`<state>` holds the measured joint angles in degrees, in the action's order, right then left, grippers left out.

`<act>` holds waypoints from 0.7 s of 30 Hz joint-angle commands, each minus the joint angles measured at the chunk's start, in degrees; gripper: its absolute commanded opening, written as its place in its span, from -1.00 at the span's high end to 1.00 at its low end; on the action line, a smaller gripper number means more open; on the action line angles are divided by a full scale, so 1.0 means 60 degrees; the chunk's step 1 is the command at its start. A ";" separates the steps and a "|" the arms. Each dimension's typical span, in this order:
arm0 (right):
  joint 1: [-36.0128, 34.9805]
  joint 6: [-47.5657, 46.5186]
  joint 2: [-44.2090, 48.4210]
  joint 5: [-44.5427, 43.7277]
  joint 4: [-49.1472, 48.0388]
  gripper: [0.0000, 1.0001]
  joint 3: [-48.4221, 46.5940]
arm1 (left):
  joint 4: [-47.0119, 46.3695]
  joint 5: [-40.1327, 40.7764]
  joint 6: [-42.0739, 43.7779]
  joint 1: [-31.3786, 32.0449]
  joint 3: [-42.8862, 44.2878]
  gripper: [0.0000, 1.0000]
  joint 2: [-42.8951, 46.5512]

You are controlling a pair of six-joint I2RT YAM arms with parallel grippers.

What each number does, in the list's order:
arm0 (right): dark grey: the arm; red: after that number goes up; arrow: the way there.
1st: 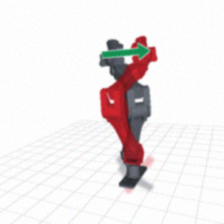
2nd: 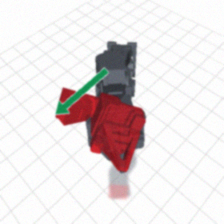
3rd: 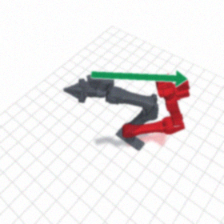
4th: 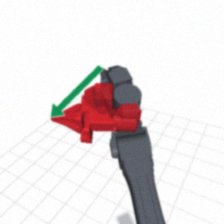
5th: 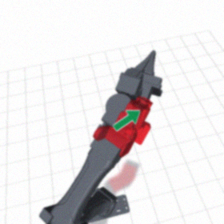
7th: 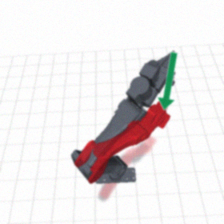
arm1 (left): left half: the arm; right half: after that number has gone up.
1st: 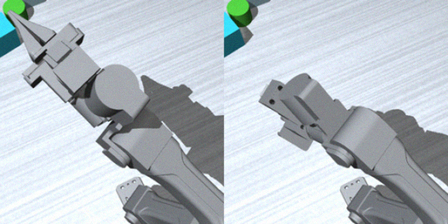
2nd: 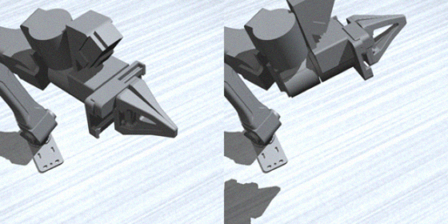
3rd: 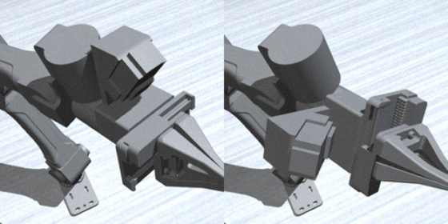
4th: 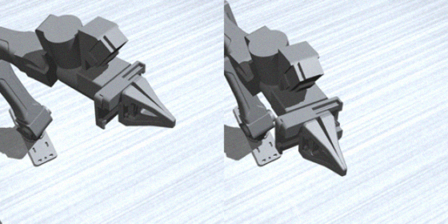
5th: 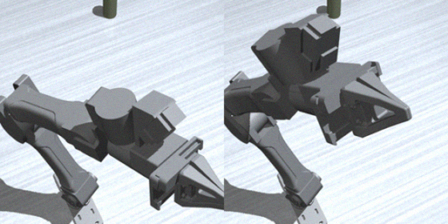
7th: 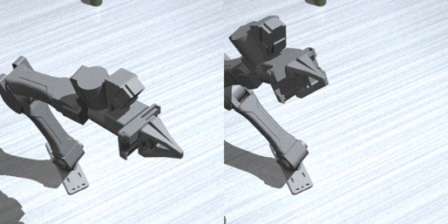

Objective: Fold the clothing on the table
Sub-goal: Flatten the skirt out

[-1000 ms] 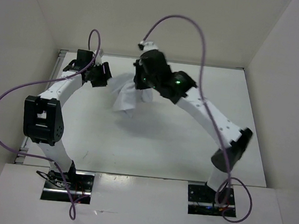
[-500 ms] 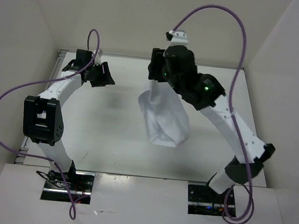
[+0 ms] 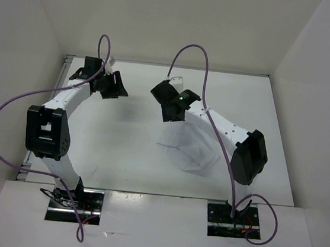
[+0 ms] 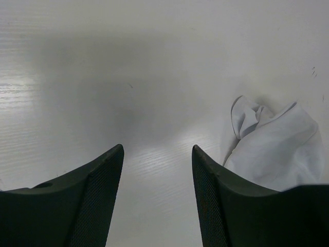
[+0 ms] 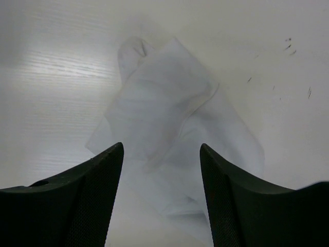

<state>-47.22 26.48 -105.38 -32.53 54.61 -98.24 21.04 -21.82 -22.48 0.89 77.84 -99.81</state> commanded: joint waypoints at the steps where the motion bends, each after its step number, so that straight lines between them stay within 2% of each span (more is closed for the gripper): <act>1: -0.0025 0.0946 0.0513 -0.0144 0.0331 -0.33 0.0521 | -0.0078 -0.0288 0.0246 -0.0060 -0.0157 -0.26 0.0199; 5: -0.0025 0.1884 0.0323 0.0249 0.0464 -0.30 0.1489 | -0.0078 -0.0391 0.0246 -0.0060 -0.0244 -0.26 0.0112; 9: 0.0208 0.2675 -0.0014 0.0588 0.0376 -0.15 0.1680 | -0.0078 -0.0391 0.0246 -0.0060 -0.0331 -0.26 0.0112; 15: 0.0853 0.3248 -0.0131 0.1918 -0.0882 0.04 0.2616 | -0.0078 -0.0479 0.0334 -0.0060 -0.0332 -0.26 0.0112; 21: 0.0854 0.3468 -0.0454 0.2096 -0.1001 0.04 0.2911 | -0.0166 -0.0567 0.0334 -0.0060 -0.0332 -0.26 0.0025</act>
<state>-41.71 44.66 -107.28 -21.54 51.48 -81.76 21.17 -23.38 -22.31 0.89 75.81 -99.81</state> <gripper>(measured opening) 0.481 0.631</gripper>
